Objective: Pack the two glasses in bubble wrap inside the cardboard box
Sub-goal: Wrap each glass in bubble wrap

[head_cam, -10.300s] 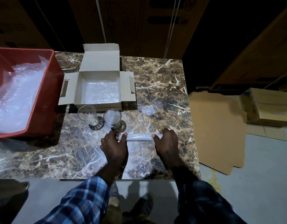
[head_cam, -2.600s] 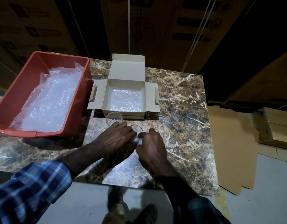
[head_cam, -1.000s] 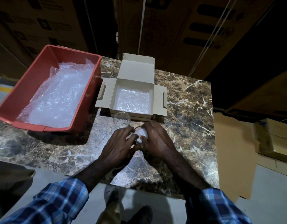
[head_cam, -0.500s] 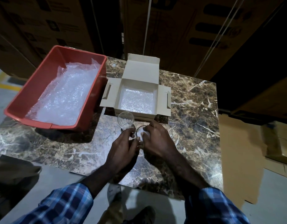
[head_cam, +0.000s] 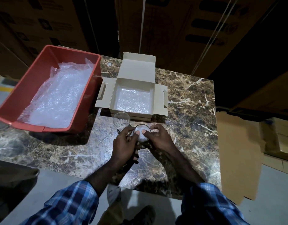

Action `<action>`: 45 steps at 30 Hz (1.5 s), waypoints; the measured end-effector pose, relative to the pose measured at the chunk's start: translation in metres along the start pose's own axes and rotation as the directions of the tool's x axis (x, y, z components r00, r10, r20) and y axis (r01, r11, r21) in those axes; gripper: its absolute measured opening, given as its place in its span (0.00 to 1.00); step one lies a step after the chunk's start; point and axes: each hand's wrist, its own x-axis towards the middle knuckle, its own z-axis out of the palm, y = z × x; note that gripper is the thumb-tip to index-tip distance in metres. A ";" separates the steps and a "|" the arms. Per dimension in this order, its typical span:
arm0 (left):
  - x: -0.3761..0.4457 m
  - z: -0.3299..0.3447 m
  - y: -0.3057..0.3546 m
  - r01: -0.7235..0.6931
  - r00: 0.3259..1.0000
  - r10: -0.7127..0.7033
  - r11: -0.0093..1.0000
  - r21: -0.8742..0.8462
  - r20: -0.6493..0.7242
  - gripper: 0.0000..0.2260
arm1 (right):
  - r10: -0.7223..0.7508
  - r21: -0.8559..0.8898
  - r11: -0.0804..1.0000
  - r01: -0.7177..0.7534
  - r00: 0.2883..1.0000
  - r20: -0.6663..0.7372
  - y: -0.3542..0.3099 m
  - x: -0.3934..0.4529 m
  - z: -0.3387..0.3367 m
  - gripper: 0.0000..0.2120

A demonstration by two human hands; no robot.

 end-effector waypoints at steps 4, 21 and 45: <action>0.003 -0.001 0.001 0.023 0.999 -0.022 0.999 -0.035 0.023 0.06 | -0.075 0.026 0.997 0.075 0.997 0.002 0.005 -0.001 0.005 0.10; 0.015 0.008 -0.001 -0.133 0.965 0.218 0.889 0.438 -0.149 0.06 | -0.016 0.135 0.991 0.015 1.000 0.009 0.018 0.003 0.022 0.19; 0.007 0.006 0.011 -0.118 0.978 0.176 0.912 0.393 -0.116 0.06 | 0.138 0.181 0.978 -0.106 0.975 -0.173 0.009 0.000 0.031 0.15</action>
